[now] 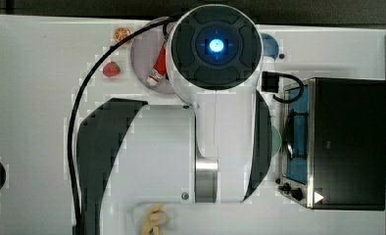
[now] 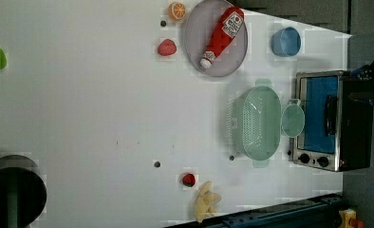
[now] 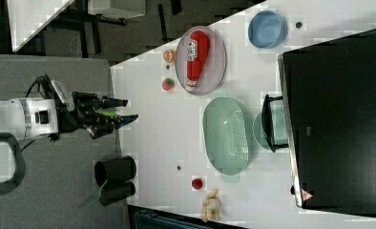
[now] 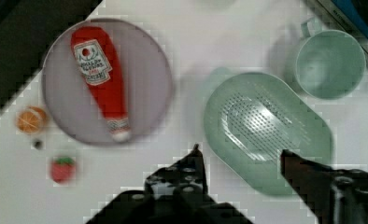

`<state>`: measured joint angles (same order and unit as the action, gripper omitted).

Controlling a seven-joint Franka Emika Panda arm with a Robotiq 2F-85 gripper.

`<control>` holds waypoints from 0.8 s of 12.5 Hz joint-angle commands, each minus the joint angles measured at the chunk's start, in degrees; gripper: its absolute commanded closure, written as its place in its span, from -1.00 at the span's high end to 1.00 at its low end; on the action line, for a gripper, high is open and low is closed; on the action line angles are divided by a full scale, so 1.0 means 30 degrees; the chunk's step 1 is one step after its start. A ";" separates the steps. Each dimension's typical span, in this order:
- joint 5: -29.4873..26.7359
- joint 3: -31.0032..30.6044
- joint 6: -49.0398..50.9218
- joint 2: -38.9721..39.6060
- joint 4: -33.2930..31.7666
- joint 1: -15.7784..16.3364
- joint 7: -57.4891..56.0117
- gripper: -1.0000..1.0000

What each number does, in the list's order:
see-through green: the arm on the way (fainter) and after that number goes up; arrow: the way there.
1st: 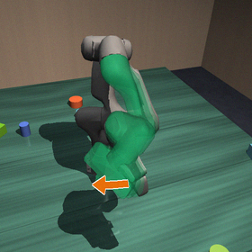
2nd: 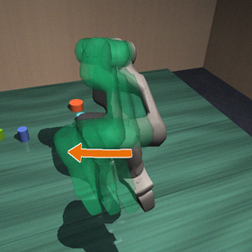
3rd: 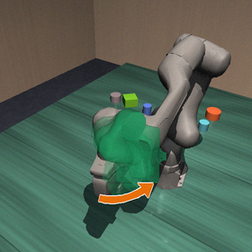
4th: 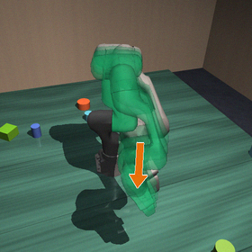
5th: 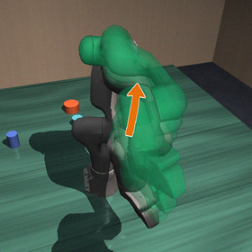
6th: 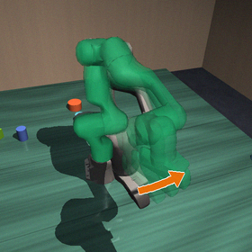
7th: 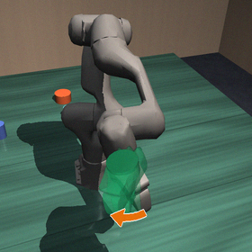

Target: Drag strainer right to left.

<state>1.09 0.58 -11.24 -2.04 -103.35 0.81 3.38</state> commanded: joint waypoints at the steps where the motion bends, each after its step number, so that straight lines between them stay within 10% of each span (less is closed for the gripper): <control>1: 0.0658 0.1128 0.4154 -0.9802 -0.5022 -0.0740 -0.1112 0.59; 3: 0.0658 0.1109 0.4149 -0.9789 -0.5081 -0.0738 -0.1112 0.99; 10: 0.0657 0.1001 0.0019 -0.8269 -0.9523 -0.0737 0.0007 1.00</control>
<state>3.44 3.03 -10.65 -33.15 -126.45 -1.27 2.73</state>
